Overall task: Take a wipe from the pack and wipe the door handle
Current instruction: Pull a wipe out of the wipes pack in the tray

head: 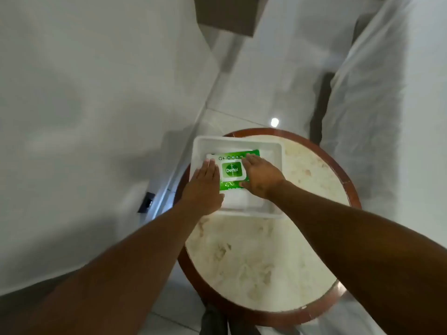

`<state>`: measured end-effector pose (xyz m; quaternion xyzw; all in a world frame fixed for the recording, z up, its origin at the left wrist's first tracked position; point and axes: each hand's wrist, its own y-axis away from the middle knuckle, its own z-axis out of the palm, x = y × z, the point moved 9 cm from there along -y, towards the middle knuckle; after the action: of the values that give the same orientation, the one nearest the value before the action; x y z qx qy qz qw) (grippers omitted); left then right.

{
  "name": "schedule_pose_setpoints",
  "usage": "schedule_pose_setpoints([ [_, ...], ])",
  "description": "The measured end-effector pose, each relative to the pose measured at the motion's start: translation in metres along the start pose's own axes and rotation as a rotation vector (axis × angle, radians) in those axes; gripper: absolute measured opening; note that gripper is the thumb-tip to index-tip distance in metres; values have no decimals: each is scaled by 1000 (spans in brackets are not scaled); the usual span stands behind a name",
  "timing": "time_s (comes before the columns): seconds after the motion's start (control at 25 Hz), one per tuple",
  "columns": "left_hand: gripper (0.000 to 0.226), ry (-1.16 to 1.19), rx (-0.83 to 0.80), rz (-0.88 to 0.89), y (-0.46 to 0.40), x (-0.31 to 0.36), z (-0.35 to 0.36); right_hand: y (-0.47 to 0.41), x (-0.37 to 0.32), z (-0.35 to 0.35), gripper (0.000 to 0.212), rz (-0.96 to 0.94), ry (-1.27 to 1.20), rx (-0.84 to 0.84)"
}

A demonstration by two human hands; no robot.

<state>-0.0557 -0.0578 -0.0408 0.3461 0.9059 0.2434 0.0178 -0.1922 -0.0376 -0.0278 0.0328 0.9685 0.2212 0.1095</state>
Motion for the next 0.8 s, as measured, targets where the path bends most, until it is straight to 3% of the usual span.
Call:
schedule_pose_setpoints([
  [0.24,90,307,-152,-142,-30,-6,70,-48,-7,39,44,-107,-88,3],
  [0.64,87,235,-170,-158,-33,-10,73,-46,-19,38,32,-307,175,105],
  [0.72,87,241,-170,-164,-34,-11,74,-40,-22,34,29,-347,139,143],
  [0.8,87,248,-175,-168,-35,-11,76,-43,-6,9,23,-211,-78,256],
])
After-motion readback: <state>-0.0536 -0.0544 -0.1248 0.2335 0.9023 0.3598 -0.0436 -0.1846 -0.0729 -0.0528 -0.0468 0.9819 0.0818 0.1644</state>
